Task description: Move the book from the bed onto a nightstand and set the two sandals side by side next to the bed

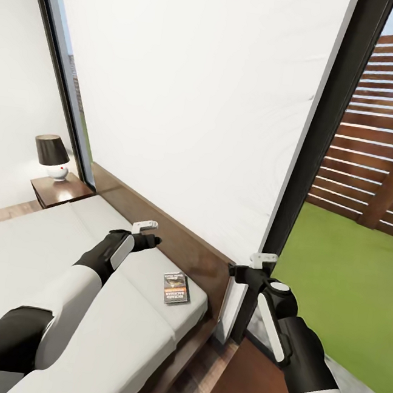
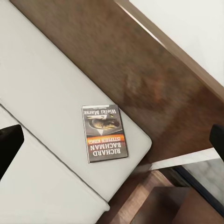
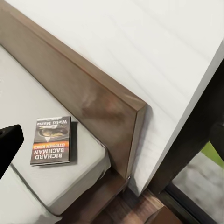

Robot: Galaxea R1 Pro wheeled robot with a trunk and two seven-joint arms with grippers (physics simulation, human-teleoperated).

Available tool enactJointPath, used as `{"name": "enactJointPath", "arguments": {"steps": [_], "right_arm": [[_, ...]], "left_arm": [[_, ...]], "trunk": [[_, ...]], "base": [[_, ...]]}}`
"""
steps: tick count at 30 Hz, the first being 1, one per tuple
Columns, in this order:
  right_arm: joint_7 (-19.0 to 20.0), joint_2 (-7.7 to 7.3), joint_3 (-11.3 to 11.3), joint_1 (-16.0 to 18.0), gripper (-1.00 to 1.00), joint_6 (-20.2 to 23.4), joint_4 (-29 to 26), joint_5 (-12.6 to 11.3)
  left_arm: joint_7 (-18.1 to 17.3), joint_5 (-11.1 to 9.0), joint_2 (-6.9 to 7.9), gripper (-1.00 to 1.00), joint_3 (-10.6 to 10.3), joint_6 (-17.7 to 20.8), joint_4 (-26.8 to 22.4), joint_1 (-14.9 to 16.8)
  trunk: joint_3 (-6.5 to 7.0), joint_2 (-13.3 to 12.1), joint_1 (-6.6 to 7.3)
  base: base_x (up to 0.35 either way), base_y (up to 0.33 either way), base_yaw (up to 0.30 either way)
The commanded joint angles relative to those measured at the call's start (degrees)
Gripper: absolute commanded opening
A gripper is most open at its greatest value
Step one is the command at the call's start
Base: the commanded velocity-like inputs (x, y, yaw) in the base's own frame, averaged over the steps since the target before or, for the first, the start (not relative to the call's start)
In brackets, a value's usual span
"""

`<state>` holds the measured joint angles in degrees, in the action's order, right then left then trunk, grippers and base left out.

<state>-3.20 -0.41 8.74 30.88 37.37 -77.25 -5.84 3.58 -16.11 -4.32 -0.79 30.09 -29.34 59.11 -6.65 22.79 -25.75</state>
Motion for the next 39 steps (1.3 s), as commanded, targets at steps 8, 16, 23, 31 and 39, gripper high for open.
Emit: {"name": "enactJointPath", "arguments": {"steps": [8, 16, 23, 31, 39], "right_arm": [[-0.3, -0.03, 0.0, 0.0, 1.0, 1.6, 0.0, -0.6], [-0.3, -0.35, -1.4, 0.0, 1.0, 5.4, 0.0, -1.1], [-0.2, -0.45, -2.1, 0.0, 1.0, 7.9, 0.0, -1.2], [0.1, -0.15, -1.9, 0.0, 1.0, 7.9, 0.5, -1.2], [0.1, -0.03, -1.8, 0.0, 1.0, 7.8, 0.7, -1.3]], "left_arm": [[0.4, -0.6, -0.13, 1.0, -0.2, 0.3, -0.1, 0.0], [0.4, -0.6, -0.24, 1.0, -0.2, 0.3, -0.1, 0.0], [0.6, -0.6, -0.26, 1.0, -0.2, 0.3, -0.1, 0.0], [0.7, -0.6, -0.56, 1.0, -0.2, 0.2, -0.1, 0.0], [0.6, -0.6, -0.6, 1.0, -0.2, 0.2, -0.1, 0.0]], "trunk": [[-0.62, 0.1, -0.04], [-1.34, 0.1, -0.04], [-1.98, 0.1, -0.04], [-2.72, 0.1, -0.04], [-3.46, 0.1, -0.04]], "base": [[0.0, 0.0, 0.0], [0.0, 0.0, 0.0], [0.0, 0.0, 0.0], [0.0, 0.0, 0.0], [0.0, 0.0, 0.0]]}}
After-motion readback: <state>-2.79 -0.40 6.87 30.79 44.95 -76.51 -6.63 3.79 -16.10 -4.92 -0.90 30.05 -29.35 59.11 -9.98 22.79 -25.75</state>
